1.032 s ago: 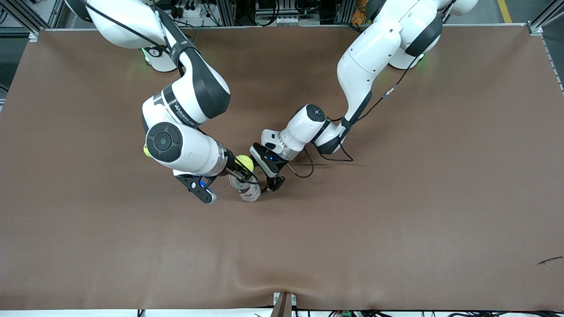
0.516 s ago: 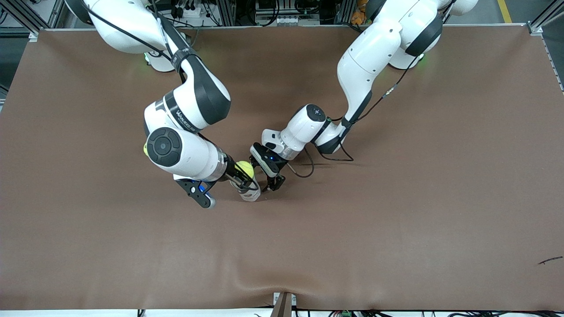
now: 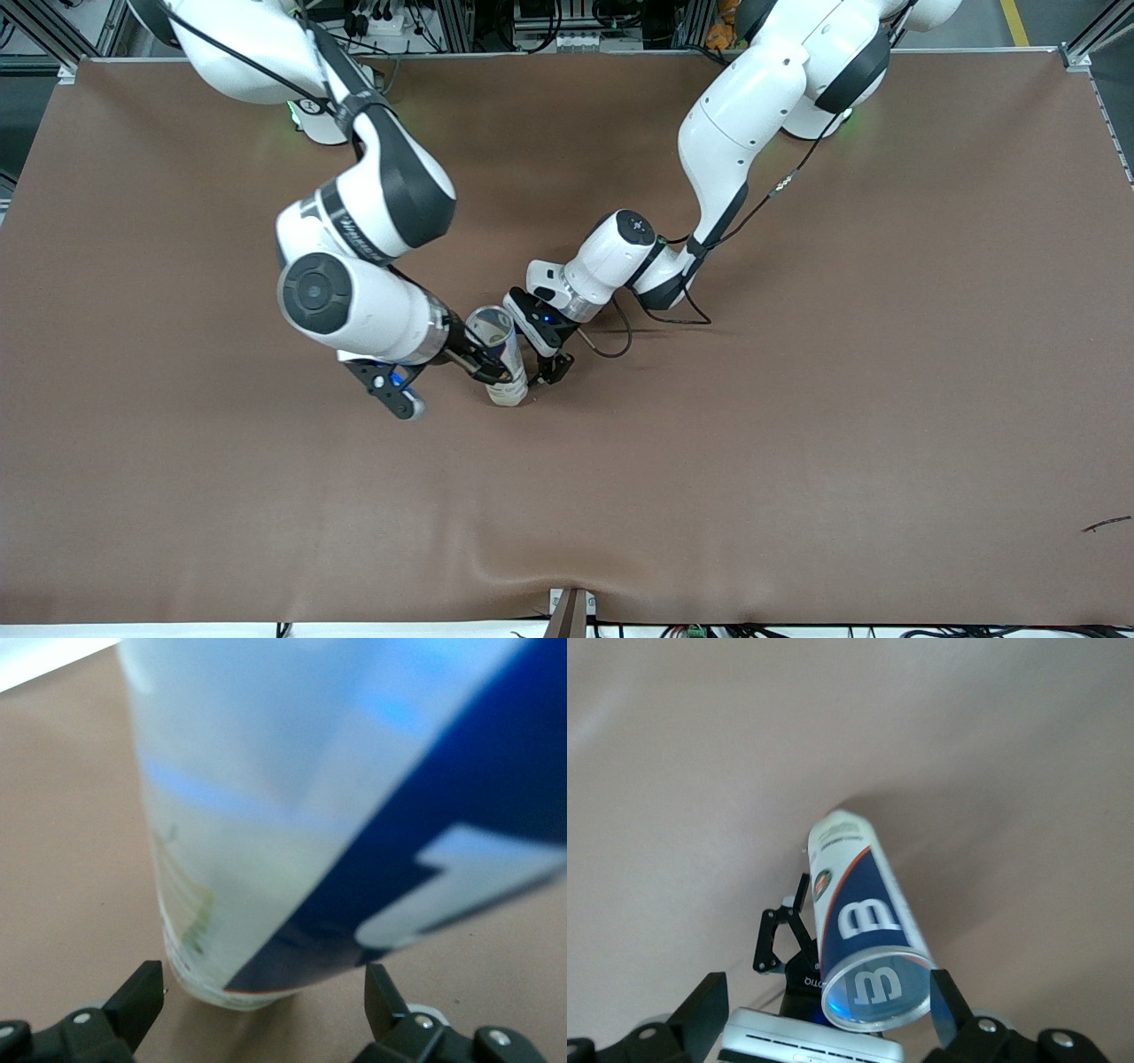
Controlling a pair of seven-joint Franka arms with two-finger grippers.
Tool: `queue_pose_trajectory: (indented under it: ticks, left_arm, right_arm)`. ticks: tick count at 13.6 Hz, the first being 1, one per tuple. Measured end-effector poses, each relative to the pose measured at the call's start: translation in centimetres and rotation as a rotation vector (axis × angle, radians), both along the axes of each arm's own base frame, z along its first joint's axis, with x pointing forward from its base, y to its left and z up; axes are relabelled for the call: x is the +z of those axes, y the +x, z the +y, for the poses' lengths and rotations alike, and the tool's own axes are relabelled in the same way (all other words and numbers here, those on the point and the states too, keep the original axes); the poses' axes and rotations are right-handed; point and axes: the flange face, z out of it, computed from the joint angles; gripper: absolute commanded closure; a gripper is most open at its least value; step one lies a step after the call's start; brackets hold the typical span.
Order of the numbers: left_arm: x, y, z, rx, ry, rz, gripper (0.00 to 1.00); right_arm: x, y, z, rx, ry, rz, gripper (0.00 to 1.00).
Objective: Insert tennis ball vertically with right arm
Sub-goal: 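Open the right gripper to drop the ball into the can, then move the right gripper to the Wilson ball and grasp it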
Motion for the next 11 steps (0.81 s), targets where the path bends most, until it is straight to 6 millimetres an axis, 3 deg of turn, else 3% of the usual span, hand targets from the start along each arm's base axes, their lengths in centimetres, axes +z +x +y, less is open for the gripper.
queue_pose_trajectory:
  ticks: [2,3,6,8,11]
  left_arm:
    - [0.0,0.0,0.0,0.000,0.000,0.000,0.00]
    - [0.0,0.0,0.0,0.000,0.000,0.000,0.00]
    - [0.1,0.2,0.2,0.004,-0.003,-0.003,0.00]
    - [0.3,0.4,0.3,0.008,-0.008,-0.009,0.00]
    - [0.5,0.4,0.3,0.011,-0.018,-0.021,0.00]
  right_arm:
    - [2.6,1.9,-6.6,0.042,0.007,-0.016,0.00]
    - [3.0,2.6,-10.5,0.095,0.006,-0.006,0.00]
    - [0.8,3.8,-20.4,0.264,-0.023,0.044,0.00]
    - [-2.7,3.5,-24.1,0.325,-0.084,0.115,0.00]
    - [-8.4,2.0,-26.4,0.429,-0.142,0.213,0.00]
